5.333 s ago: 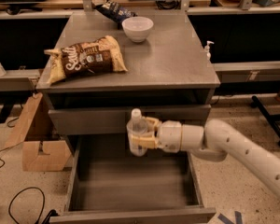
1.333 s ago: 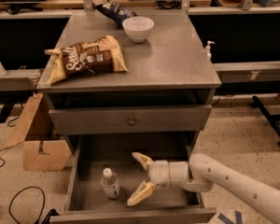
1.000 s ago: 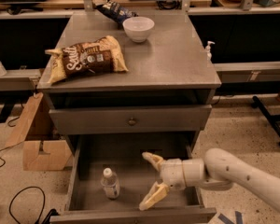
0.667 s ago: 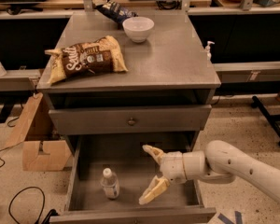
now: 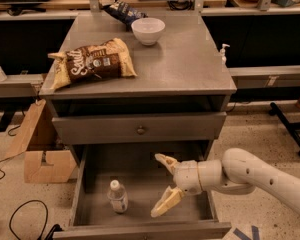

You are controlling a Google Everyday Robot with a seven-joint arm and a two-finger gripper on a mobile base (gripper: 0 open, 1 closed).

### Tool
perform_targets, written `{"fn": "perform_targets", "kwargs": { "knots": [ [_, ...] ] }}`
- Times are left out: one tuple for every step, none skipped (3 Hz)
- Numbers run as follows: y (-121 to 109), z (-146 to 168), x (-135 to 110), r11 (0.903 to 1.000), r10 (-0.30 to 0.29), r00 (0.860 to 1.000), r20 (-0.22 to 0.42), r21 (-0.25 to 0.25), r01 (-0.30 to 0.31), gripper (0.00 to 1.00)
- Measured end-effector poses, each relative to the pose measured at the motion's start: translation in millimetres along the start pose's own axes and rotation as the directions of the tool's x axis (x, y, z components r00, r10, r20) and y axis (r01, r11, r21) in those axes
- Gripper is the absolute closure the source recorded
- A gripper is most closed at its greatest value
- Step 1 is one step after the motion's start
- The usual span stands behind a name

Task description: Place blue plastic bottle into middle drawer

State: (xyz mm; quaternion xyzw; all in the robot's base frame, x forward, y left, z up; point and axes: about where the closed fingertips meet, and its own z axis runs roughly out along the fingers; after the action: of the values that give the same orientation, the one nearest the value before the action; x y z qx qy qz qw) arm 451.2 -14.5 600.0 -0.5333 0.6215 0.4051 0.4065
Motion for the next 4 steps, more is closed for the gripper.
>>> {"fn": "perform_targets", "kwargs": {
  "knots": [
    [-11, -73, -20, 0.9981, -0.002, 0.995, -0.101, 0.061, 0.008, 0.00],
    [-15, -148, -65, 0.9919, -0.052, 0.976, -0.213, 0.102, 0.075, 0.00],
    [-28, -245, -138, 0.9504, -0.109, 0.948, -0.299, 0.248, 0.187, 0.00],
    [-38, -291, -195, 0.8780, -0.168, 0.927, -0.336, 0.376, 0.296, 0.00]
  ]
}}
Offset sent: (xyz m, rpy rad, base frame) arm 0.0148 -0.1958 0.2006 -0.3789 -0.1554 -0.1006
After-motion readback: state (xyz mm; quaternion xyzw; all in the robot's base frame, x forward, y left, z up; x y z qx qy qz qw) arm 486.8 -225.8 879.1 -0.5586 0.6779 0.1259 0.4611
